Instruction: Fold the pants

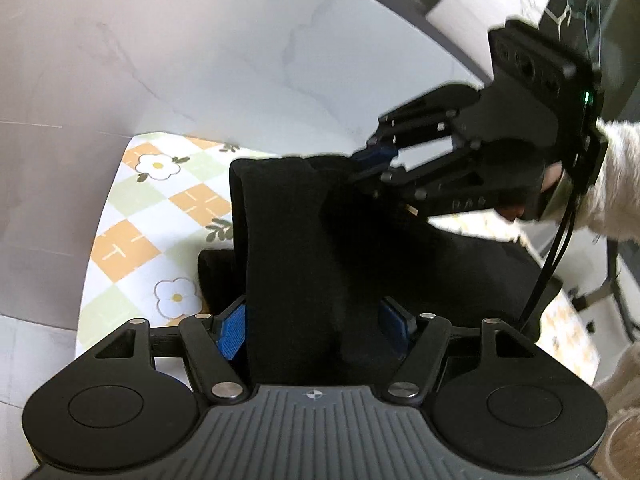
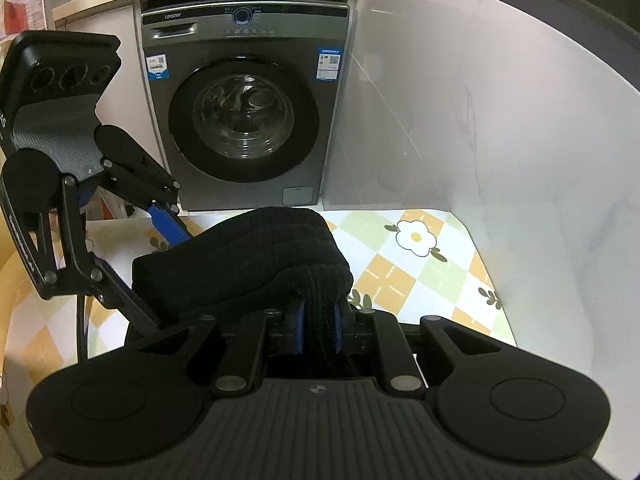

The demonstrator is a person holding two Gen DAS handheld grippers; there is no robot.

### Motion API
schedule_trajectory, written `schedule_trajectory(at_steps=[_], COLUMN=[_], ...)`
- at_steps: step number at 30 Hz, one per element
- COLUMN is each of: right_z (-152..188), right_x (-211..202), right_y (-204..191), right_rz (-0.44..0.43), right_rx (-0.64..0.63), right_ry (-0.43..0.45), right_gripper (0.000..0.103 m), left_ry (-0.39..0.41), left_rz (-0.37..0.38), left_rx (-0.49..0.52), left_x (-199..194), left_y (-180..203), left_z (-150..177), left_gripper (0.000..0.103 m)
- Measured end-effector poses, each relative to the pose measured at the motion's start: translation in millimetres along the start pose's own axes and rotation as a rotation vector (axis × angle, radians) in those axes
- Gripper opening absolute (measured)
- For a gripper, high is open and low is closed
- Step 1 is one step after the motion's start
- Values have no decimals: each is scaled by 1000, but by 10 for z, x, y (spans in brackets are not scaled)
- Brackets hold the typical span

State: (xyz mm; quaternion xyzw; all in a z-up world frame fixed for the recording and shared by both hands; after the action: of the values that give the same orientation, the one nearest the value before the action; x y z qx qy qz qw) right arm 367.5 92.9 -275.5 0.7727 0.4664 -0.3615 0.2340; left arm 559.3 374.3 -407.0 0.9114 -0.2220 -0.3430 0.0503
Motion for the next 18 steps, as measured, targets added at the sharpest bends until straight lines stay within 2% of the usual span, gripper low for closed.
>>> schedule_trajectory(at_steps=[3,9,18], right_z=[-7,-5,-15], right_x=[-5,-24,-83], right_y=[-16,-37,-86], right_rz=[0,-2,-13], right_rx=[-2,-8,-27], right_ry=[1,-1,1], right_gripper=[14,14,14], left_ry=[-23,-14,-35], left_rz=[3,13,-2], left_rx=[4,-4,13], left_x=[-21,-79,48], left_y=[23,58,26], left_z=[68,105,126], left_gripper=[70,70,70])
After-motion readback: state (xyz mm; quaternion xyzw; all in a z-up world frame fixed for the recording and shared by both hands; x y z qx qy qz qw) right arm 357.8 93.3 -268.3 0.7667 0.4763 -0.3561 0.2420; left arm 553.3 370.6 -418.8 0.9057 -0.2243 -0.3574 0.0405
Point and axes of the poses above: each gripper's, at about its wrist camera, not at the fingertips, and x roughly the way its jaws point, y to its right, z to its underside, the point moved 10 cm from there along x, roughly the way its jaws point, and after that the axes turned 13 degrees about x, right-handed, at the moved point
